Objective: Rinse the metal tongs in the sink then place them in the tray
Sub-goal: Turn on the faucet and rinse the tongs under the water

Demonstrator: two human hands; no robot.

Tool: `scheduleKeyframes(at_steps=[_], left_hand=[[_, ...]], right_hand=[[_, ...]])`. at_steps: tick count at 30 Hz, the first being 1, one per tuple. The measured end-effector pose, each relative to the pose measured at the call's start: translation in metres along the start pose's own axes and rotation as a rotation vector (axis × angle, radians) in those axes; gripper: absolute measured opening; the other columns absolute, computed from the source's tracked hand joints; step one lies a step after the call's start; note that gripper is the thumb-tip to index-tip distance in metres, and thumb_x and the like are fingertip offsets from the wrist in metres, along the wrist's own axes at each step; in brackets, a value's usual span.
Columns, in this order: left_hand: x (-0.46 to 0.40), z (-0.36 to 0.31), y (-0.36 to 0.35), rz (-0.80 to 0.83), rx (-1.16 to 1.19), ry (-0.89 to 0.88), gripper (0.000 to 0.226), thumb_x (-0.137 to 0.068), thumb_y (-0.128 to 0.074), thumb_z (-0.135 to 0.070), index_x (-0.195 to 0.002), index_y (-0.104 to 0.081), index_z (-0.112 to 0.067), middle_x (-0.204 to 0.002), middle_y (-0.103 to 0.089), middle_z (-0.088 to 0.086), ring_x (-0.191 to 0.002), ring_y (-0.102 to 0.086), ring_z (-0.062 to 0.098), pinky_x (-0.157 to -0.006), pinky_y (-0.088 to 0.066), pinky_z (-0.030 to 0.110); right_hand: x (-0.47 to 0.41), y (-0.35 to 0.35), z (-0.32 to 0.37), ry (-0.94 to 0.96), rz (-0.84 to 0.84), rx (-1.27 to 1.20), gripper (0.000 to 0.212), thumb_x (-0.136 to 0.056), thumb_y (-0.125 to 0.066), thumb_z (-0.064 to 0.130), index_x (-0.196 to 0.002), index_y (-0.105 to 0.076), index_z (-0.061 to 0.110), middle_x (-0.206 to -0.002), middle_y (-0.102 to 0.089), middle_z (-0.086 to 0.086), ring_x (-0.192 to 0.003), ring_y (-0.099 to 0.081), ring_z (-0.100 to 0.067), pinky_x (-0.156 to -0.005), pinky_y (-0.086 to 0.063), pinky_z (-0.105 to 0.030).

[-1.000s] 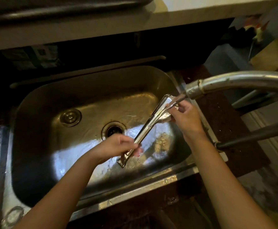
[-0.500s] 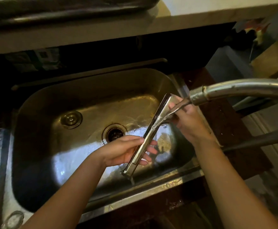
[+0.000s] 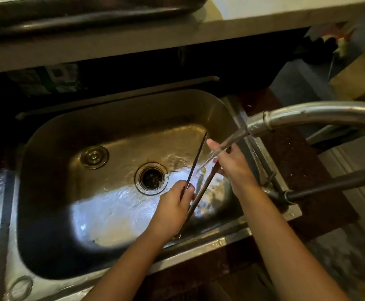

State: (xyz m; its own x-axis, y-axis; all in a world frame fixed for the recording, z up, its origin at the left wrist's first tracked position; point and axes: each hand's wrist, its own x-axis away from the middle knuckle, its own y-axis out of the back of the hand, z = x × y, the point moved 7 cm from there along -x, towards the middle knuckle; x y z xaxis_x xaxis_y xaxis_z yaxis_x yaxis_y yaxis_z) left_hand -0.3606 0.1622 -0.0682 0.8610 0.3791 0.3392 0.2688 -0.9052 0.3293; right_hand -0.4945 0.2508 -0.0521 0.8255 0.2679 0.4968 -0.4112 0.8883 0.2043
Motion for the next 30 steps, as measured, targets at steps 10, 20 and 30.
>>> scheduleKeyframes(at_steps=[10,20,30], left_hand=[[0.001,-0.008,0.006,0.018,-0.002,-0.072,0.016,-0.089,-0.051,-0.035,-0.105,-0.049,-0.034,-0.082,-0.073,0.009,-0.075,-0.067,0.026,-0.072,-0.053,0.045],[-0.041,-0.029,0.004,0.204,0.352,0.150,0.033,-0.088,-0.052,-0.035,-0.101,-0.066,-0.008,-0.102,-0.072,0.014,-0.088,-0.071,0.027,-0.083,-0.055,0.038],[-0.022,0.011,-0.009,0.319,0.465,0.245,0.016,-0.087,-0.055,-0.012,-0.085,-0.070,-0.008,-0.070,-0.076,0.000,-0.062,-0.068,0.011,-0.060,-0.055,0.020]], right_hand=[[-0.002,-0.008,-0.001,-0.009,0.075,-0.123,0.032,-0.083,-0.066,0.019,-0.110,-0.055,0.006,-0.095,-0.068,-0.010,-0.084,-0.068,-0.019,-0.067,-0.059,-0.028],[0.008,-0.009,0.011,0.155,0.191,-0.259,0.025,-0.087,-0.054,-0.004,-0.087,-0.059,0.021,-0.078,-0.069,0.000,-0.066,-0.068,-0.007,-0.064,-0.058,-0.019],[-0.011,0.017,0.032,0.225,0.118,-0.436,0.017,-0.086,-0.055,-0.002,-0.100,-0.059,0.006,-0.060,-0.073,0.005,-0.063,-0.068,-0.006,-0.067,-0.058,-0.023]])
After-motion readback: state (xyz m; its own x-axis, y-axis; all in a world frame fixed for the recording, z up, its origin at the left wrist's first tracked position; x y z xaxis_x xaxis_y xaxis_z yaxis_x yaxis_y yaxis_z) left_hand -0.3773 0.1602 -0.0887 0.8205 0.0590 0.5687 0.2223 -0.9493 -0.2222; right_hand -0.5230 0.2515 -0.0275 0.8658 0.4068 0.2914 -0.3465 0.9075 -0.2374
